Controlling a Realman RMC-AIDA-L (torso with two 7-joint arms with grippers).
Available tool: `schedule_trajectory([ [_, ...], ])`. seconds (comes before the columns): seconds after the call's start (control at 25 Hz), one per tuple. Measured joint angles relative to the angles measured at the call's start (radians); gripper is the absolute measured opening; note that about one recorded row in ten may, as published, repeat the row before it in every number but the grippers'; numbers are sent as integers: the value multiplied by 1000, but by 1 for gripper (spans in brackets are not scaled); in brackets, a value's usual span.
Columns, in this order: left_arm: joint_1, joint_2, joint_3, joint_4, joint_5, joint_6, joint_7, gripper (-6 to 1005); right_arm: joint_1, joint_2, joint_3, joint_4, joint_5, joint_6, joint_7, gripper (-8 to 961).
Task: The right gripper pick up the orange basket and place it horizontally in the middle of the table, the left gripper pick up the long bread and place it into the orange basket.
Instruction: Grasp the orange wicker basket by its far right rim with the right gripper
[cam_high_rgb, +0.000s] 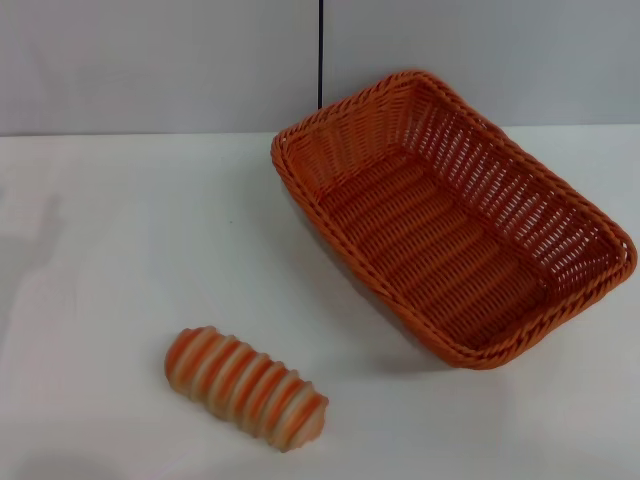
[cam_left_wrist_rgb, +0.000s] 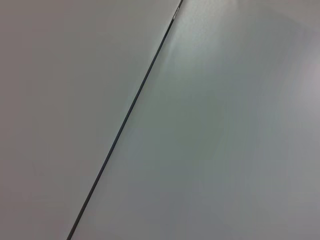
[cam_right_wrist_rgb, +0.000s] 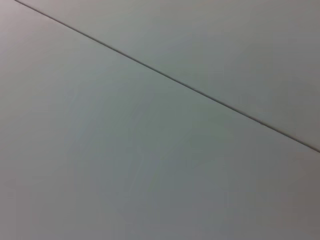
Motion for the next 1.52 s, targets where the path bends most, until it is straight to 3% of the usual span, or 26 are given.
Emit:
schedule_trajectory([
  [0.48,2,2,9,1,0,0,0,795,3,-5,-5,0,-12,-1,0,437],
  [0.68,2,1,10,1,0,-2,0,794,3,-23,-8,15,-56,8,41,436],
  [0.88,5,0,10,1,0,4,-2,793,-10,-48,-9,115,-117,51,205,436],
  [1.04,7,0,11,1,0,5,-2,792,-12,-95,-9,224,-174,91,349,436],
  [1.28,8,0,11,1,0,6,-3,791,26,-228,1,381,-354,89,537,437],
  [1.4,8,0,11,1,0,6,-3,791,50,-280,7,468,-467,81,587,437],
  [1.52,9,-1,11,1,0,6,-3,790,73,-316,33,592,-639,56,656,438],
])
